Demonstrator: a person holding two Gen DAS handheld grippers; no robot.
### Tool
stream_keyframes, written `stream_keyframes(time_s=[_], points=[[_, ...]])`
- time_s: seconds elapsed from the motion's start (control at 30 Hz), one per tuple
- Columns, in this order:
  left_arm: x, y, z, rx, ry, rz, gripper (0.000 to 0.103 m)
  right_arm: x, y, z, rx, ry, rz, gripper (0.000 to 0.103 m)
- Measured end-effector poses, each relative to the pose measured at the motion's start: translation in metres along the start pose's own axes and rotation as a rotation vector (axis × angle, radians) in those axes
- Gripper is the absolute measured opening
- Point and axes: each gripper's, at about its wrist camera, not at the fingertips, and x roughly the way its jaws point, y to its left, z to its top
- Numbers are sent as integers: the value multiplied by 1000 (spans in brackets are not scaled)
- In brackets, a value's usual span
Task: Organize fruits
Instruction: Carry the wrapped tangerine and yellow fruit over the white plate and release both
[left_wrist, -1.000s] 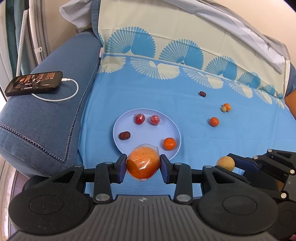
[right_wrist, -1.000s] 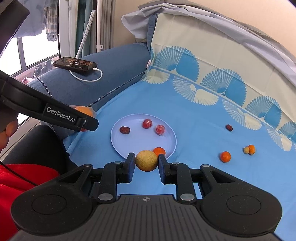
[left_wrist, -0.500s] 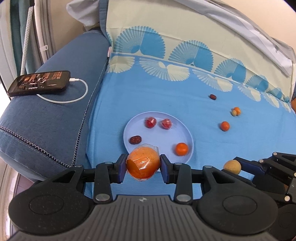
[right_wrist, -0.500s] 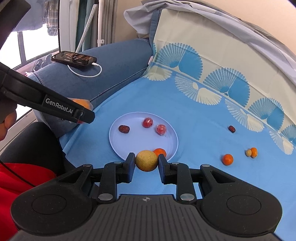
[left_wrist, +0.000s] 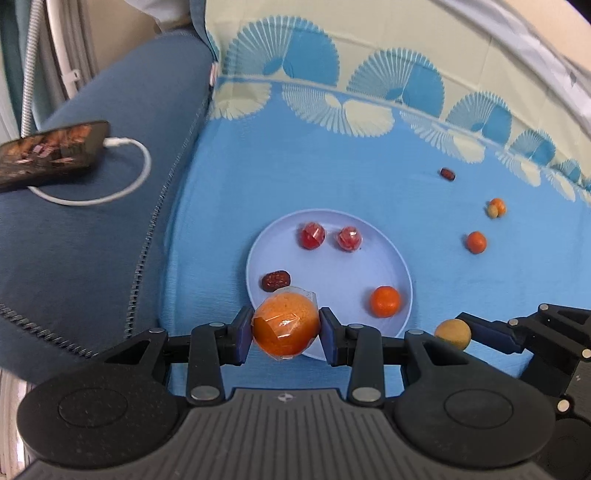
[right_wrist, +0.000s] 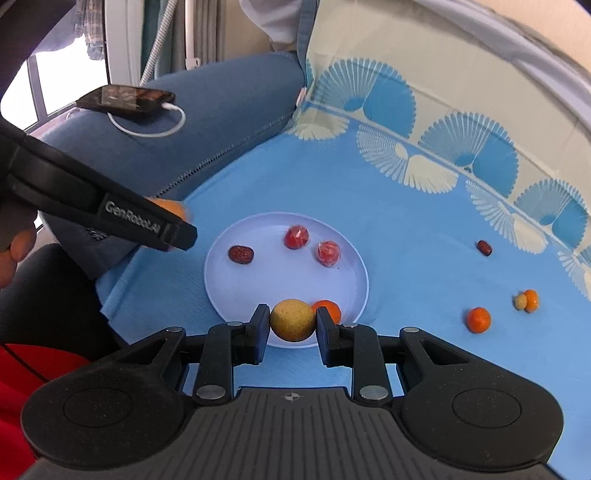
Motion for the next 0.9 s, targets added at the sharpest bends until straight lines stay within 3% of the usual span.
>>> stream_keyframes(time_s=[0.63,0.67,0.73,0.77,0.8,0.9], points=[[111,-8,41,51,122,39,42,111,-26,16,10,136,45,28],[114,-8,42,53,123,42,45,115,-27,17,5,140,47,28],[116,-8,46,51,103,38,74,121,-28,20,-1,141,45,29],[113,-8,48,48,79,44,97,123,-29,22,-6,139,43,38],[107,-8,50,43,45,53,102,123,-29,24,-13,136,40,53],[91,-10,51,71,-3,63,103,114,-31,29,-12,102,19,81]])
